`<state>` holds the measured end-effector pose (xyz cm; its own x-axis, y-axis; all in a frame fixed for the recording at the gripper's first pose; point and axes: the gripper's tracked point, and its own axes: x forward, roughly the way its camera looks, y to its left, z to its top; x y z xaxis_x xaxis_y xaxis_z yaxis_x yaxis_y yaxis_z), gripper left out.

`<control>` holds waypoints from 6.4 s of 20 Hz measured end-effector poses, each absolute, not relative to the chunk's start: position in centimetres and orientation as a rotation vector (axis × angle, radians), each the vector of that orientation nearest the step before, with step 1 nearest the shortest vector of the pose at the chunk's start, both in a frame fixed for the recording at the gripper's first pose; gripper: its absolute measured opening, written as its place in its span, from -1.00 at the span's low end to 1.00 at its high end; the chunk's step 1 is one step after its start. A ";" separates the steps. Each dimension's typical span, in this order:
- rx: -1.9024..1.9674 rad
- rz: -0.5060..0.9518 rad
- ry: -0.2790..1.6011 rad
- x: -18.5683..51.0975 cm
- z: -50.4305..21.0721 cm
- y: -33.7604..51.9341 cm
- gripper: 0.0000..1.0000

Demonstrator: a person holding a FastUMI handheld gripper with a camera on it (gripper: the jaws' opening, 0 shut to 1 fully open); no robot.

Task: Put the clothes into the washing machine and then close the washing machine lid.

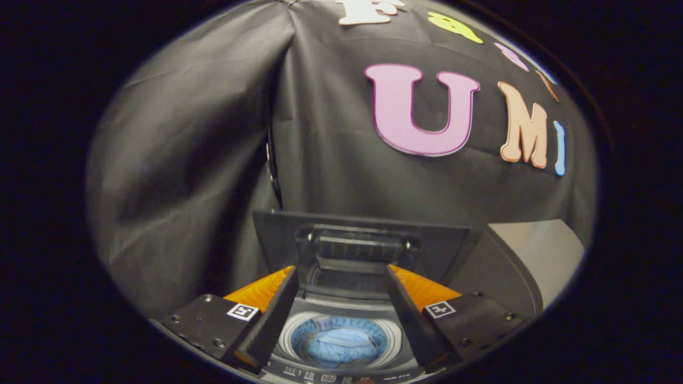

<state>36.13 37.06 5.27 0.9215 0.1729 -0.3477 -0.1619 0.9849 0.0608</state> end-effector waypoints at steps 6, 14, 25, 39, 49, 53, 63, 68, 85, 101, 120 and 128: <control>0.124 0.122 0.226 40.2 8.5 35.2 0.95; 0.061 0.121 0.176 44.6 7.4 36.1 0.94; 0.077 0.072 0.099 48.5 6.9 37.2 0.94; 0.100 0.114 0.112 48.3 4.6 37.9 0.91; 0.099 0.118 0.118 45.7 4.7 37.7 0.91; 0.095 0.115 0.102 44.6 4.9 37.5 0.91; 0.086 0.087 0.043 42.8 5.4 37.2 0.91; 0.085 0.082 0.029 41.3 4.8 37.5 0.90; 0.089 0.095 -0.030 38.3 4.6 37.1 0.90; 0.094 0.119 -0.015 36.3 3.9 36.7 0.94; 0.107 0.132 0.043 33.1 1.7 36.4 0.95; 0.124 0.129 0.087 29.4 -0.4 35.2 0.95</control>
